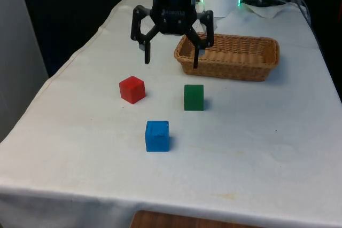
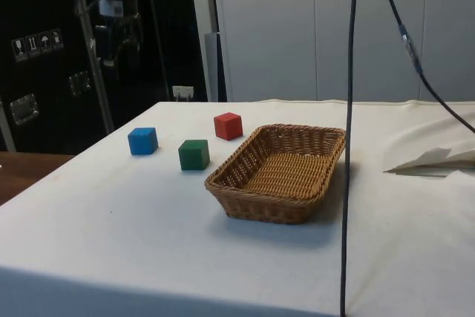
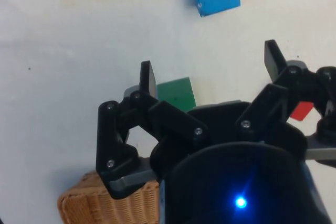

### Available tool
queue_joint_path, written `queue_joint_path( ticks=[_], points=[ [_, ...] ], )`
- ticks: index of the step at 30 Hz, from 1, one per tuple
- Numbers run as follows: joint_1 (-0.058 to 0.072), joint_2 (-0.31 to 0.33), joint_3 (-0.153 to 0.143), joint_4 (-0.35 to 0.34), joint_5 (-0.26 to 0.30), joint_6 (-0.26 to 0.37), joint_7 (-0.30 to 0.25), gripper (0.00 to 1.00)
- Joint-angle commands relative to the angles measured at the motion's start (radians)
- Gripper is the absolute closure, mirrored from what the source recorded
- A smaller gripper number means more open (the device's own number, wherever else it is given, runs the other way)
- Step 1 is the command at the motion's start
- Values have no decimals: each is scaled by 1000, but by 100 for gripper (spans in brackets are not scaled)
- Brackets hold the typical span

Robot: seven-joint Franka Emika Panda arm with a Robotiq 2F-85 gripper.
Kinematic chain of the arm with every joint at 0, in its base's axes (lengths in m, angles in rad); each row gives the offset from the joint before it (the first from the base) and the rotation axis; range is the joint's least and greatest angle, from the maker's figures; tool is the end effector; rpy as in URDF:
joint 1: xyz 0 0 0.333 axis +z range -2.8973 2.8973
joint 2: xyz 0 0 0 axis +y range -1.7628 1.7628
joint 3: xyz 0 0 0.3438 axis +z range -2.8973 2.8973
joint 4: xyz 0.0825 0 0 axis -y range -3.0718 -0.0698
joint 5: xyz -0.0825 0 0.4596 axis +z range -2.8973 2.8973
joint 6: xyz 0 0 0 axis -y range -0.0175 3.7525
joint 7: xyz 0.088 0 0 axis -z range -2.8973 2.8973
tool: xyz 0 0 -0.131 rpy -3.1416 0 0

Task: Pick up the blue cube and place it into the basket.

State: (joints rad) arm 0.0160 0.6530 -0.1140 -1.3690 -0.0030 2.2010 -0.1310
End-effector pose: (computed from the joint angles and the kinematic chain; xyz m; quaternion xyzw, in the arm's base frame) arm 0.8315 -0.0633 0.3192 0.9947 0.0319 0.0867 0.0449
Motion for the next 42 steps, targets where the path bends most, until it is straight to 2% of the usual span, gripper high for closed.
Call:
queue_joint_path(
  ticks=[1, 2, 4, 8, 9, 10, 17, 18, 19, 26, 27, 28, 34, 35, 36, 41, 42],
  points=[
    [-1, 6, 0, 5, 2, 0, -4, 0],
    [-11, 21, 9, 18, 14, -1, -20, 0],
    [-15, 40, 7, 32, 27, -3, -39, 0],
    [-21, 65, 2, 52, 43, -2, -66, 0],
    [-12, 57, -4, 43, 35, 0, -53, 0],
    [-22, 70, -1, 56, 44, -1, -71, 0],
    [-31, 108, -8, 83, 50, 1, -105, 0],
    [-25, 103, -14, 77, 43, 0, -98, 0],
    [-34, 116, -7, 87, 53, 0, -111, 0],
    [-38, 143, -6, 92, 71, 5, -137, 0],
    [-31, 140, -14, 88, 67, 1, -132, 0],
    [-38, 150, -5, 92, 78, 9, -144, 0],
    [-38, 176, -6, 93, 108, 31, -172, 0],
    [-31, 171, -14, 88, 102, 26, -165, 0],
    [-38, 180, -5, 93, 112, 34, -175, 0],
    [-39, 203, -5, 94, 139, 55, -202, 0],
    [-31, 193, -14, 88, 131, 47, -192, 0]
  ],
)
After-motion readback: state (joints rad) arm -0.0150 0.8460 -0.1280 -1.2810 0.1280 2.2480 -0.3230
